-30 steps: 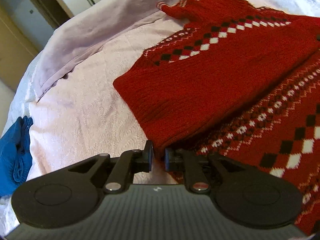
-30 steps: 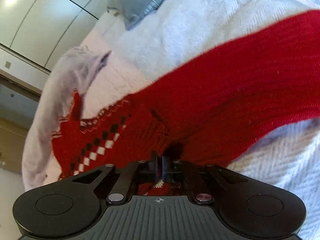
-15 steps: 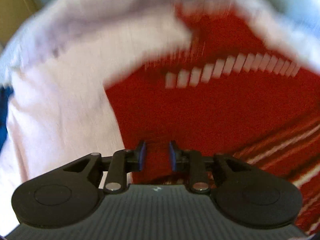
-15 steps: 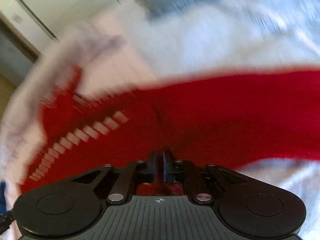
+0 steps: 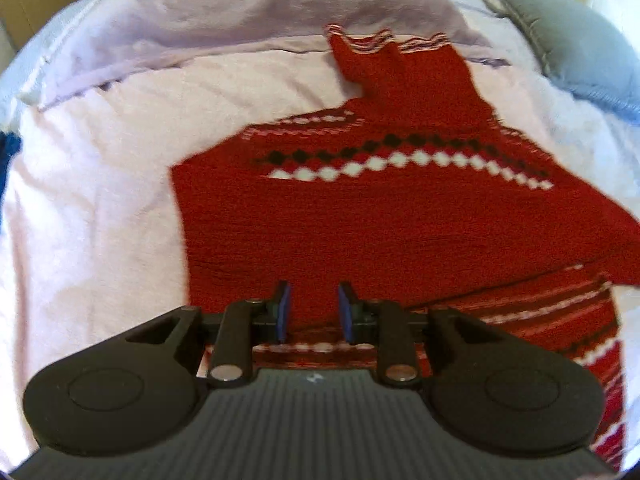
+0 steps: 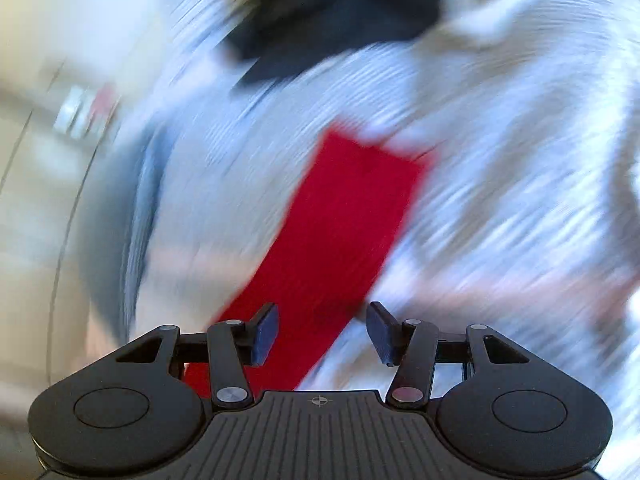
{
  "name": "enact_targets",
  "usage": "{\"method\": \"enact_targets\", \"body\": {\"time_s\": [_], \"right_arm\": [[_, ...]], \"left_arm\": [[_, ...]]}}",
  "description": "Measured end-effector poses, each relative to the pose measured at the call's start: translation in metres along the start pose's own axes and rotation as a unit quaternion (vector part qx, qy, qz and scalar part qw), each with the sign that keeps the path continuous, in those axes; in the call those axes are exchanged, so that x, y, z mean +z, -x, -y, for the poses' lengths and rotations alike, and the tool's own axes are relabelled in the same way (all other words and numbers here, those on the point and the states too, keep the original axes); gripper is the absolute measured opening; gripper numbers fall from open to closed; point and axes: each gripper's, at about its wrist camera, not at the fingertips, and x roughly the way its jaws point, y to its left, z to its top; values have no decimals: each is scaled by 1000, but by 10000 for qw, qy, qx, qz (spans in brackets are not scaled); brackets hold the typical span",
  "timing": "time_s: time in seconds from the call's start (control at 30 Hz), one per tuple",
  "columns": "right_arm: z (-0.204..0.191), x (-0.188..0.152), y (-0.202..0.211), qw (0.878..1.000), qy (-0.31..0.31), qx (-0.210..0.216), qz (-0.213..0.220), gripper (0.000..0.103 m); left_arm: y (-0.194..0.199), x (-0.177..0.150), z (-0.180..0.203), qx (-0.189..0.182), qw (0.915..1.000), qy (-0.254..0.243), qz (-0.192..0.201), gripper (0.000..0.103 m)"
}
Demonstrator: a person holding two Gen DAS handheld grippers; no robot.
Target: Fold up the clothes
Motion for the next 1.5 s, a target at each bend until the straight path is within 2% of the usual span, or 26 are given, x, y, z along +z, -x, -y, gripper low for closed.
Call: {"method": "enact_targets", "body": {"time_s": [0.13, 0.2, 0.23, 0.27, 0.3, 0.37, 0.43, 0.5, 0.57, 0.63, 0.73, 0.83, 0.87, 0.9, 0.97, 1.0, 1.03, 1.1, 1.13, 1.2, 1.27, 1.4, 1.47, 1.5], "right_arm": [[25, 18, -13, 9971, -714, 263, 92, 52], [23, 24, -15, 9979, -607, 222, 43, 52], [17, 24, -16, 9988, -457, 149, -16, 52], [8, 24, -18, 9996, -278, 59, -90, 37], [-1, 23, -19, 9998, -99, -31, -163, 9], [-18, 22, -22, 9990, 258, -211, -311, 8], [-52, 9, -20, 9958, 858, -181, -258, 5], [-103, -17, -14, 9816, 1904, -63, -97, 5], [-158, -60, 0, 9510, 3076, 296, 44, 5], [-207, -114, 17, 9071, 4128, 813, 120, 5], [-255, -218, 55, 8204, 5395, 1896, -13, 5], [-266, -324, 81, 7320, 6182, 2796, -616, 5], [-265, -360, 84, 7034, 6417, 2912, -924, 7], [-257, -391, 80, 6813, 6651, 2769, -1295, 28], [-237, -449, 65, 6381, 7068, 2277, -2034, 61], [-225, -468, 57, 6206, 7194, 2081, -2324, 61], [-212, -478, 51, 6102, 7268, 1898, -2519, 61], [-190, -478, 43, 6061, 7312, 1572, -2706, 61], [-181, -472, 40, 6094, 7298, 1412, -2757, 61], [-169, -448, 27, 6300, 7175, 1041, -2783, 61], [-162, -415, 20, 6600, 6940, 720, -2785, 61], [-160, -357, 7, 7250, 6292, 471, -2761, 61], [-161, -334, 0, 7572, 5955, 424, -2650, 61], [-162, -326, -2, 7683, 5845, 424, -2574, 61]], "left_arm": [[-2, -1, 14, -183, 9998, 79, -30, 22], [-1, -3, 17, -241, 9997, 86, -26, 22], [-1, -4, 18, -262, 9996, 105, -44, 22], [0, -6, 16, -286, 9995, 152, -68, 22], [1, -8, 15, -310, 9993, 201, -92, 22], [4, -11, 5, -461, 9979, 419, -181, 22], [7, -14, -7, -612, 9953, 696, -268, 22], [11, -17, -21, -697, 9925, 954, -322, 22], [18, -20, -39, -709, 9900, 1180, -305, 22], [24, -24, -55, -753, 9865, 1421, -305, 21], [34, -30, -81, -857, 9791, 1824, -261, 21], [42, -38, -103, -933, 9706, 2210, -204, 21], [43, -40, -108, -970, 9676, 2322, -200, 21], [42, -42, -112, -1001, 9652, 2410, -202, 21], [41, -46, -117, -1042, 9611, 2547, -221, 22], [40, -46, -117, -1086, 9596, 2590, -204, 24], [39, -46, -117, -1132, 9579, 2632, -185, 25], [36, -44, -115, -1291, 9559, 2636, -116, 29], [32, -42, -113, -1358, 9550, 2637, -87, 30], [23, -33, -106, -1464, 9530, 2654, -5, 32], [12, -23, -100, -1519, 9526, 2633, 114, 36], [-22, 2, -88, -1210, 9605, 2501, 184, 42], [-44, 10, -79, -1037, 9674, 2309, 57, 41], [-50, 12, -72, -1085, 9691, 2214, -39, 36]]}}
